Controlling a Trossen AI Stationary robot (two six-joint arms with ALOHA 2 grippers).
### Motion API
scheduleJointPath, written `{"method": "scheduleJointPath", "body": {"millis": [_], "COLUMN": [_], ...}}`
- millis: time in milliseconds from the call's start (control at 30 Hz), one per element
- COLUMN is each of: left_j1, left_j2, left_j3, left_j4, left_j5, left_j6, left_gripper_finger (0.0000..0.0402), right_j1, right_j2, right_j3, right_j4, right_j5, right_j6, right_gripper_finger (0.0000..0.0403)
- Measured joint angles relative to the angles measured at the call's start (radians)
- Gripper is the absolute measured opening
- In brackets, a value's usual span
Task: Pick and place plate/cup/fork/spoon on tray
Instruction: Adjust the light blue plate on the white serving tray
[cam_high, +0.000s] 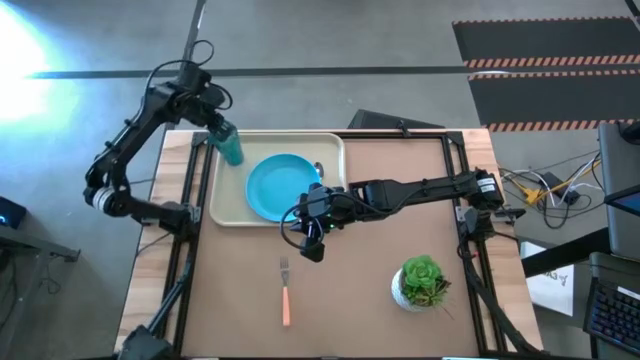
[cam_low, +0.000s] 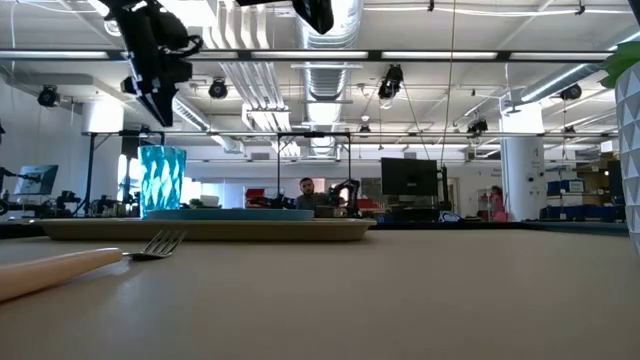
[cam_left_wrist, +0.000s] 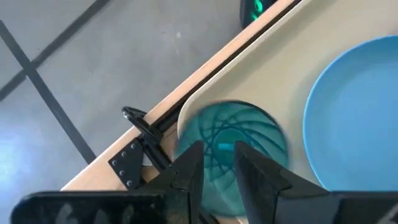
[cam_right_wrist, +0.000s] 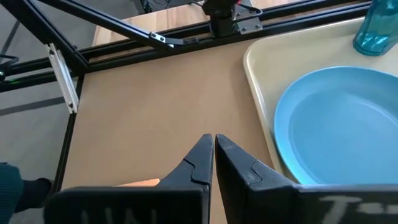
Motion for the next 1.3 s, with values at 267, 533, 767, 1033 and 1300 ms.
{"method": "scheduleJointPath", "body": {"millis": [267, 533, 767, 1033, 1300], "left_j1": [-0.020, -0.047, -0.047, -0.045, -0.046], "left_j2": [-0.216, -0.511, -0.733, -0.890, -0.918], "left_j3": [0.020, 0.076, 0.154, 0.252, 0.287], "left_j4": [-0.017, 0.001, 0.003, 0.053, 0.040], "left_j5": [0.094, 0.315, 0.476, 0.539, 0.534], "left_j6": [-0.028, -0.084, -0.185, -0.265, -0.263], "left_gripper_finger": [0.0071, 0.0070, 0.0070, 0.0070, 0.0070], "right_j1": [-0.073, -0.171, -0.233, -0.254, -0.272], "right_j2": [0.074, 0.249, 0.372, 0.446, 0.490], "right_j3": [-0.056, -0.058, -0.057, 0.006, 0.163], "right_j4": [-0.009, 0.096, 0.338, 0.376, 0.306], "right_j5": [-0.023, -0.192, -0.358, -0.362, -0.339], "right_j6": [0.019, 0.011, 0.056, 0.054, -0.016], "right_gripper_finger": [0.0009, 0.0009, 0.0009, 0.0009, 0.0009]}}
